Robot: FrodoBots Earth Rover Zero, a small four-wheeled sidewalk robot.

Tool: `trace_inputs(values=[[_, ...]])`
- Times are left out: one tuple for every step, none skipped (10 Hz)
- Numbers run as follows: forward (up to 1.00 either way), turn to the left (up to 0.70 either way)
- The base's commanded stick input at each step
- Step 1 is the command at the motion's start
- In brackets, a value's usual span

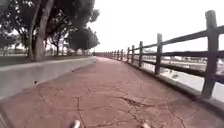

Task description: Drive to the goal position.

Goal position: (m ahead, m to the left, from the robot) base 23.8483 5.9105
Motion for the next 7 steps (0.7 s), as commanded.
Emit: trace_inputs(values=[[0.7, 0.0], [0.7, 0.0], [0.7, 0.0], [0.7, 0.0], [0.7, 0.0], [0.7, 0.0], [0.7, 0.0]])
